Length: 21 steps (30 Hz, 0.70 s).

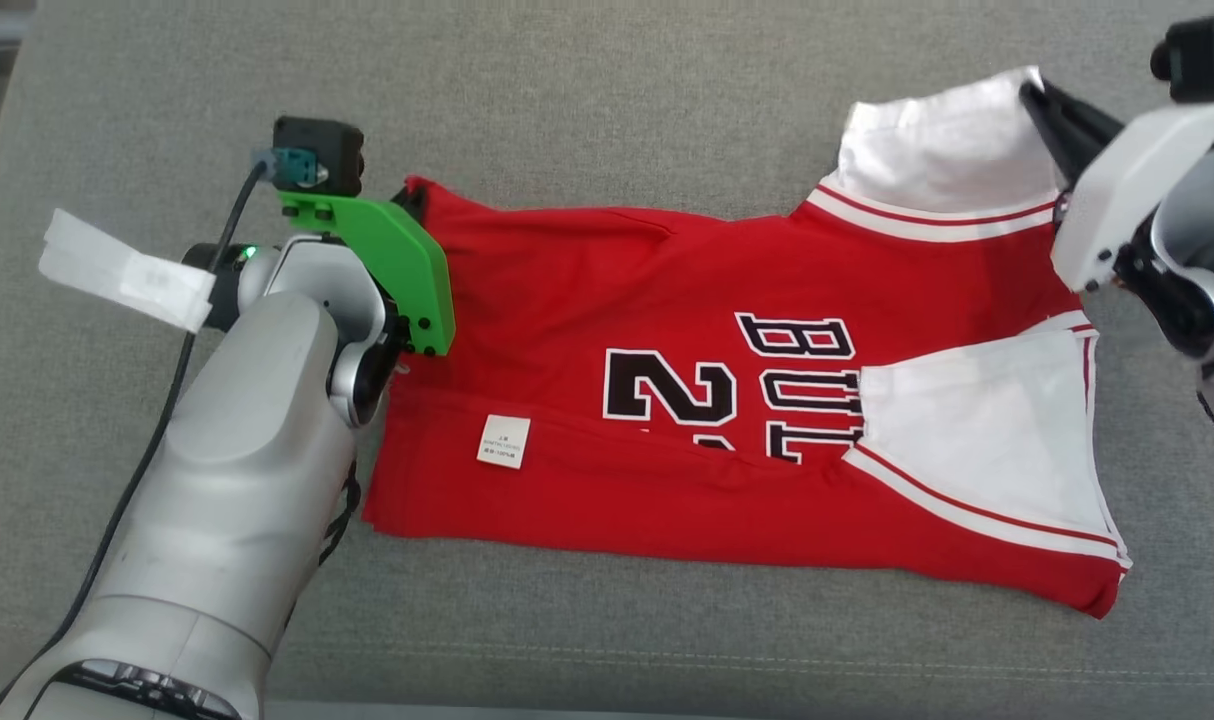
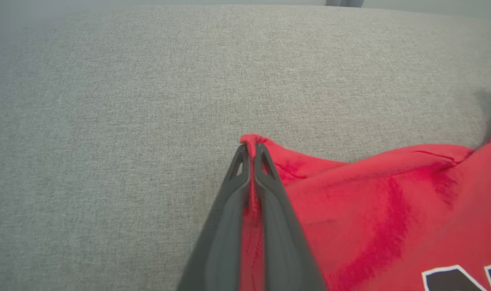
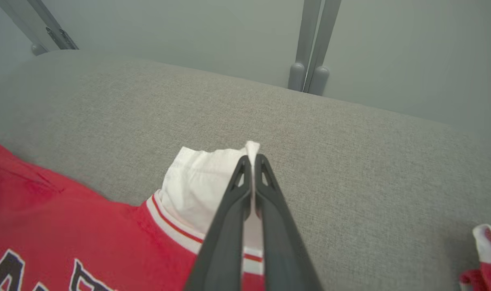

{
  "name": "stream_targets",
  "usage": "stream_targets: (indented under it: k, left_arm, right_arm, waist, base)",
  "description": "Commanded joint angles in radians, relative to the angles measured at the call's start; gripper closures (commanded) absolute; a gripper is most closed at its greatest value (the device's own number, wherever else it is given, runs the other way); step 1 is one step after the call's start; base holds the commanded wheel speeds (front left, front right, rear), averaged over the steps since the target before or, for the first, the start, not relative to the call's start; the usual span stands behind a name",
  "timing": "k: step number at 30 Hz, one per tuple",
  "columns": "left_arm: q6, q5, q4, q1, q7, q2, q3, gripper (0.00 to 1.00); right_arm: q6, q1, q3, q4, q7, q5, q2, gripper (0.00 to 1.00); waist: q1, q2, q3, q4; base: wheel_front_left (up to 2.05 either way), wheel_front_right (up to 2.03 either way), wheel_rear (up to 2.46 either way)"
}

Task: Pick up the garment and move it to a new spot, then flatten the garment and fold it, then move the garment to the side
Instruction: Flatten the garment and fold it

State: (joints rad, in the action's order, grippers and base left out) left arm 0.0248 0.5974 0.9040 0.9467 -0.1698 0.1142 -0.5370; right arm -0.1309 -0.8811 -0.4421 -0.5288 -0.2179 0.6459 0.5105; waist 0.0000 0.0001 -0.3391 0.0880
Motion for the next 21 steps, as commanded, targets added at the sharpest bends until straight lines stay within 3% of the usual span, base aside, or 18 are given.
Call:
stream_targets:
  k: [1,6,11,21]
  left_arm:
    - [-0.004,-0.005,-0.012,-0.03,0.015,0.013,-0.003,1.0]
    - [-0.017,-0.02,-0.063,-0.096,0.068,0.029,-0.017,1.0]
    - [-0.025,-0.043,-0.135,-0.171,0.13,0.063,-0.035,1.0]
    - [-0.066,-0.037,-0.215,-0.331,0.216,0.106,-0.031,1.0]
  right_arm:
    - [0.001,0.061,-0.008,0.067,-0.005,0.033,0.035,1.0]
    - [0.001,0.244,-0.01,0.274,-0.034,0.123,0.14,1.0]
    - [0.001,0.393,0.023,0.405,-0.079,0.165,0.198,1.0]
    - [0.001,0.599,0.075,0.518,-0.169,0.193,0.215,1.0]
  waist:
    - [0.0,-0.0001,0.032,-0.011]
    - [0.0,-0.0001,0.064,-0.025]
    - [0.0,-0.0001,0.092,-0.041]
    - [0.0,-0.0001,0.144,-0.06]
  base:
    - [0.0,0.0,0.0]
    - [0.0,0.0,0.0]
    - [0.0,0.0,0.0]
    - [0.0,0.0,0.0]
